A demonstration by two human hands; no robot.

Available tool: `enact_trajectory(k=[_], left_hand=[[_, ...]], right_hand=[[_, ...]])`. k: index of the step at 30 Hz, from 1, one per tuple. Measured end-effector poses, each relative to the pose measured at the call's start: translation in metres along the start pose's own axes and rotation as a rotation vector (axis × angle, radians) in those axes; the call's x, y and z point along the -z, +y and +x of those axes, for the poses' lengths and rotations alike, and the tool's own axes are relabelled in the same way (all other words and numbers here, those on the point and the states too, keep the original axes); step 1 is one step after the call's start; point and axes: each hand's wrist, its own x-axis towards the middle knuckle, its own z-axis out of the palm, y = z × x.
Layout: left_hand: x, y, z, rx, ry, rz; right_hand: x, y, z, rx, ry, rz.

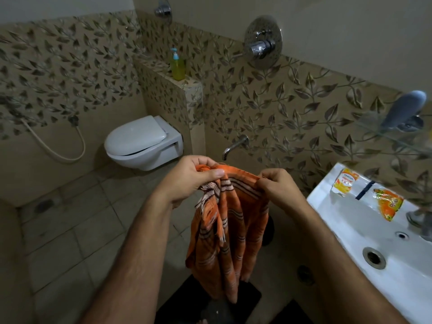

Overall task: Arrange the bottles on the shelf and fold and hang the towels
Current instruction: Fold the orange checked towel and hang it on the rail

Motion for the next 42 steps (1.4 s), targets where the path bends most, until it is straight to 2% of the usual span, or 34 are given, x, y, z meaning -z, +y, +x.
enact_trajectory(k=[4,7,10,13,18,23,26,29,33,35,39,40,42], left_hand=[[0.016,-0.011,0.009,0.055,0.193,0.104],[0.014,-0.021,0.012,0.114,0.231,0.168],[0.005,-0.027,0.011,0.095,0.219,0.203],[0.000,-0.030,0.009,0.013,0.172,0.220],[-0.015,-0.016,0.010,-0.062,-0.027,0.005],[-0.026,-0.017,0.013,-0.020,0.083,0.047],[-0.028,-0.016,0.011,-0.038,0.156,0.123],[-0.029,-0.008,0.008,-0.050,0.099,0.125],[-0.023,0.000,0.006,-0.044,0.100,0.125],[-0.017,-0.001,0.007,-0.024,0.149,0.157],[-0.008,-0.010,0.011,0.034,0.238,0.159],[-0.007,-0.011,0.012,0.042,0.256,0.156],[-0.005,-0.012,0.011,0.038,0.275,0.162]], right_hand=[[0.005,-0.013,-0.008,0.027,-0.143,0.386],[0.010,-0.022,-0.012,0.118,-0.192,0.426],[0.008,-0.031,-0.015,0.187,-0.190,0.420],[0.001,-0.034,-0.012,0.213,-0.139,0.333],[-0.009,-0.037,-0.012,0.255,-0.147,0.273],[-0.008,-0.040,-0.018,0.231,-0.130,0.289],[-0.009,-0.031,-0.014,0.231,0.064,0.019],[-0.005,-0.018,-0.010,0.165,0.196,-0.257],[0.003,-0.003,-0.008,0.034,0.232,-0.228],[0.007,-0.001,-0.009,0.019,0.169,-0.129],[0.016,-0.007,-0.016,0.017,-0.165,0.228],[0.018,-0.008,-0.018,0.009,-0.239,0.268],[0.021,-0.009,-0.019,0.009,-0.264,0.155]])
